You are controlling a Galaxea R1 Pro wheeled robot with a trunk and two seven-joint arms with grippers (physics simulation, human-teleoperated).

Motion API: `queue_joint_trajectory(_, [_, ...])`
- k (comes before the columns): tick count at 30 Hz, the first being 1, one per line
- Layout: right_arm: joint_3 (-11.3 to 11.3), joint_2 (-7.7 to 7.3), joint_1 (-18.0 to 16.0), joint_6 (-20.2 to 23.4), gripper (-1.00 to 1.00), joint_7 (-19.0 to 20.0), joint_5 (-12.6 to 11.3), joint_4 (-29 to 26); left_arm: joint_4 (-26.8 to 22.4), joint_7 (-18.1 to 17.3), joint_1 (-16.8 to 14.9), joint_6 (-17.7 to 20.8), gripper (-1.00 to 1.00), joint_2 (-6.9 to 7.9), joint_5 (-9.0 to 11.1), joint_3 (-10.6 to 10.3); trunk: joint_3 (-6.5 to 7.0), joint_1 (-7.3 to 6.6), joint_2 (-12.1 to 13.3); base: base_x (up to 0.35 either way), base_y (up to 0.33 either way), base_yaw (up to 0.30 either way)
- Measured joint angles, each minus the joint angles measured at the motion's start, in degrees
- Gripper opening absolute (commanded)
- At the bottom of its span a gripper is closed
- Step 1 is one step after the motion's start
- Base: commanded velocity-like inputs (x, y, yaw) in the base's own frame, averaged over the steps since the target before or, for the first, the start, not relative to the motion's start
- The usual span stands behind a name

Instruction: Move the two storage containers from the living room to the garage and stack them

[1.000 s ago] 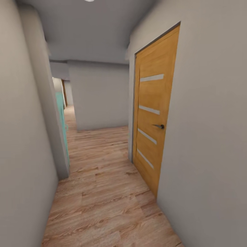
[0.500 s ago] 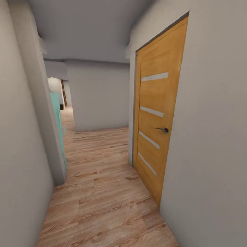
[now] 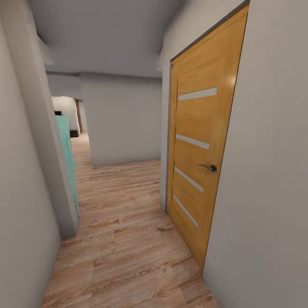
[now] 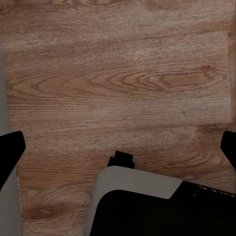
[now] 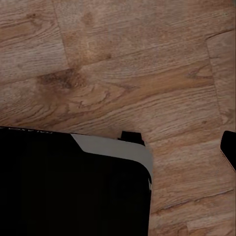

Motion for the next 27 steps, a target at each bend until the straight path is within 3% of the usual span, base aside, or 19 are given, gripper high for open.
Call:
queue_joint_trajectory(8, [0.00,0.01,0.00,0.07,1.00,-0.04,-0.07,0.02,0.00,0.00,0.00,0.00,1.00,0.00,0.00,-0.01,0.00,0.00,0.00,0.320,0.000,0.075])
queue_joint_trajectory(27, [-0.02,-0.01,0.00,0.08,1.00,-0.04,-0.18,0.01,0.00,0.00,0.00,-0.02,1.00,0.00,0.00,0.00,0.00,0.00,0.00,0.320,0.000,0.262])
